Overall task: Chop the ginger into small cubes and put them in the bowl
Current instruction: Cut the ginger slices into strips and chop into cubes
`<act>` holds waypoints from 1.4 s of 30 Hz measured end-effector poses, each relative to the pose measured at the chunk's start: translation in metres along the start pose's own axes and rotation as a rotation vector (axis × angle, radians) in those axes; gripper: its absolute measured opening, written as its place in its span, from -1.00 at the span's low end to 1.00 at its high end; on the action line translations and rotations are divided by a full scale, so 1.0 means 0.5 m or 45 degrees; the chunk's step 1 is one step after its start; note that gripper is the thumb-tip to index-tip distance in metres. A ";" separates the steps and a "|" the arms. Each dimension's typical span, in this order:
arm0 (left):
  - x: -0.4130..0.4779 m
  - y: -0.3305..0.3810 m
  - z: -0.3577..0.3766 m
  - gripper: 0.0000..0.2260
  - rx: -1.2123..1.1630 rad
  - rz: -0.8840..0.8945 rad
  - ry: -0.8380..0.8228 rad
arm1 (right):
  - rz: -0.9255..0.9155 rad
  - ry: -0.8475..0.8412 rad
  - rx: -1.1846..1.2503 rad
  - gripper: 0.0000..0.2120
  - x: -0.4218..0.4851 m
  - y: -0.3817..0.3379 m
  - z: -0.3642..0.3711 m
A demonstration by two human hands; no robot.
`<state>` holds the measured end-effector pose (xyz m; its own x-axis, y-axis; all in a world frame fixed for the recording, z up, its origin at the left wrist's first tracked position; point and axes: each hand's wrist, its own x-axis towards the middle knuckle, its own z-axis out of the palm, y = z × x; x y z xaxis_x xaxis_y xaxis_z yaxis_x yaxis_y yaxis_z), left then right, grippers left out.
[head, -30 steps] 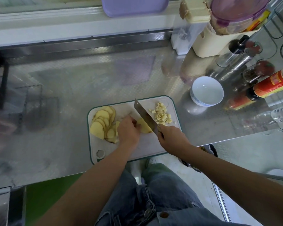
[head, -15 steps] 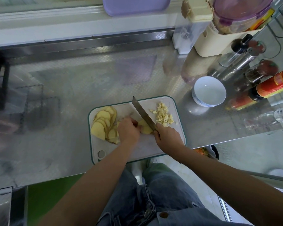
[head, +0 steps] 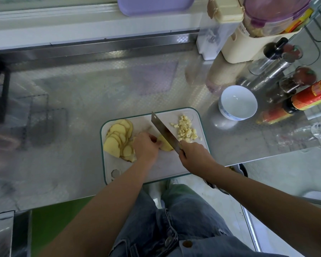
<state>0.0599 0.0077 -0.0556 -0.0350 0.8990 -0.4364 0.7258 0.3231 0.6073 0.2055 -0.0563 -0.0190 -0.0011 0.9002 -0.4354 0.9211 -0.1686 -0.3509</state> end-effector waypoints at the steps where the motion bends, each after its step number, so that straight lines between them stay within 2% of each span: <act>1: 0.000 0.001 0.000 -0.83 0.007 0.005 0.004 | 0.008 0.002 0.001 -0.80 0.001 -0.001 0.004; 11: 0.001 0.004 -0.006 -0.85 0.012 0.000 -0.005 | 0.061 0.087 -0.002 -0.79 0.023 -0.007 0.042; 18: -0.002 -0.006 -0.013 -0.76 0.064 -0.005 -0.038 | 0.033 0.123 0.136 -0.83 0.008 -0.001 0.014; 24: -0.002 -0.003 -0.017 -0.78 0.048 -0.001 -0.038 | -0.015 0.041 0.023 -0.85 -0.003 -0.006 0.004; 37: 0.001 0.000 -0.019 -0.80 0.089 -0.010 -0.067 | 0.055 0.070 -0.065 -0.78 0.029 -0.019 0.051; 42: 0.003 0.002 -0.021 -0.80 0.102 -0.016 -0.087 | 0.059 0.101 0.000 -0.76 0.024 -0.010 0.054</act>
<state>0.0532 0.0124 -0.0488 0.0002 0.8720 -0.4896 0.7783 0.3073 0.5475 0.1903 -0.0556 -0.0446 0.0728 0.9204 -0.3841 0.9193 -0.2112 -0.3321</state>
